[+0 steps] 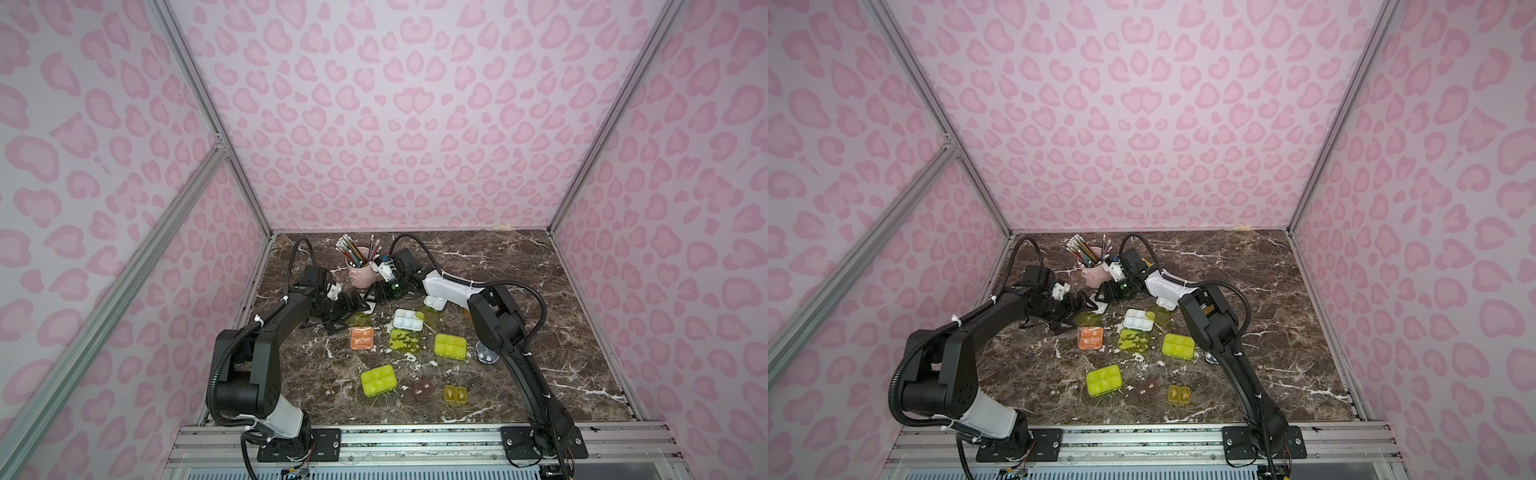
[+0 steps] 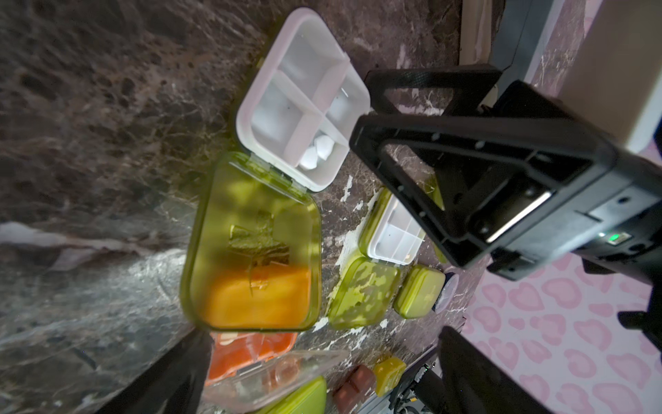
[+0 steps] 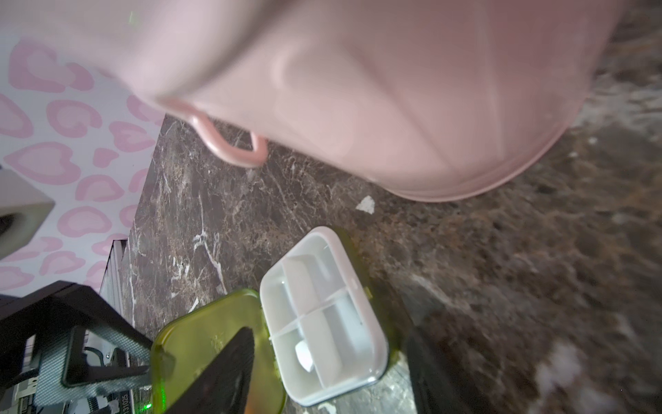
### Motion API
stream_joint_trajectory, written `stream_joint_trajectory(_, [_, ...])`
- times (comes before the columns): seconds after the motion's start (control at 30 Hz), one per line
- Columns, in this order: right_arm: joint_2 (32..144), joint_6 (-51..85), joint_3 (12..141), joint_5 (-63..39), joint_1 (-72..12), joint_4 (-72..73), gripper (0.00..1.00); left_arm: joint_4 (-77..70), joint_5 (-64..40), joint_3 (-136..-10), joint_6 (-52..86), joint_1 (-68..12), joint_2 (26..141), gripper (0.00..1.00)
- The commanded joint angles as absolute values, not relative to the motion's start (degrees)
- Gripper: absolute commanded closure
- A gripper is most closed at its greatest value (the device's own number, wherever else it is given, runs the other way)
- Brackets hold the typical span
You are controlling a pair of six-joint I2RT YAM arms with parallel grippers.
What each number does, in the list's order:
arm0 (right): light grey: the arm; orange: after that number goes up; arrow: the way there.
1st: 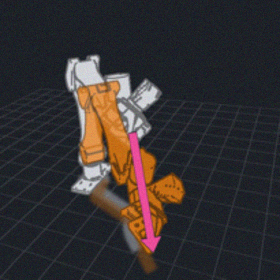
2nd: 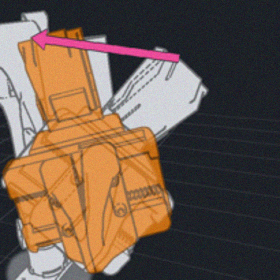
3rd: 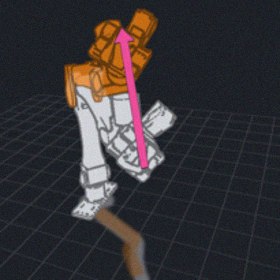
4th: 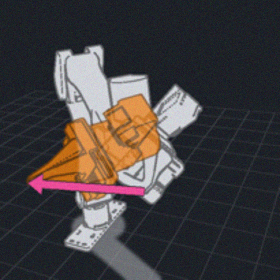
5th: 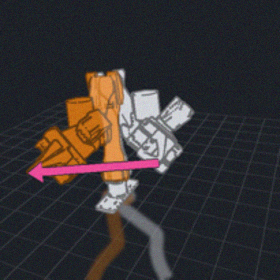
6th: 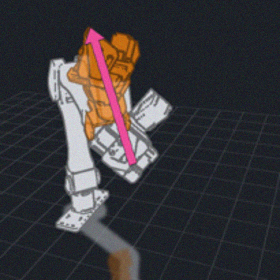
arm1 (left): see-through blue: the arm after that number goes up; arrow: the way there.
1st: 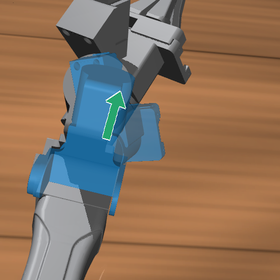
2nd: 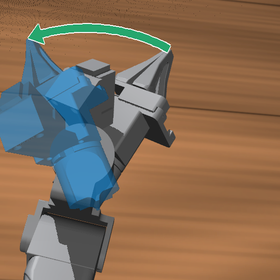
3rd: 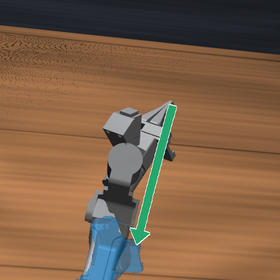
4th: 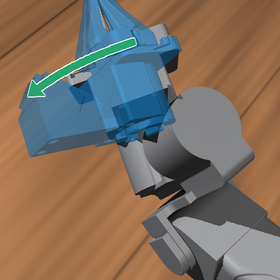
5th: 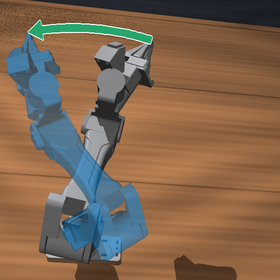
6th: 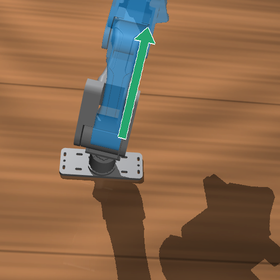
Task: Close pillboxes
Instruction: Close the lid on the pillbox.
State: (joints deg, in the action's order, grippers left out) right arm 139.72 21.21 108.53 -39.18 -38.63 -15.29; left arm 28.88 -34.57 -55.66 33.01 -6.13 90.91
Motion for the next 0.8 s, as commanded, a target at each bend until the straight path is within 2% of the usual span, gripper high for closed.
stream_joint_trajectory(0.0, [140.3,20.3,108.3,-40.4,-39.1,-16.1,0.33,26.8,-35.8,-57.4,33.2,-6.2,92.3,0.0])
stream_joint_trajectory(0.2, [139.3,21.1,106.2,-41.8,-39.1,-14.5,0.36,26.7,-36.1,-60.5,33.2,-7.0,95.2,0.02])
stream_joint_trajectory(0.77, [135.6,26.8,98.7,-45.9,-38.6,-6.3,0.34,27.1,-37.3,-63.8,32.9,-7.6,97.5,0.04])
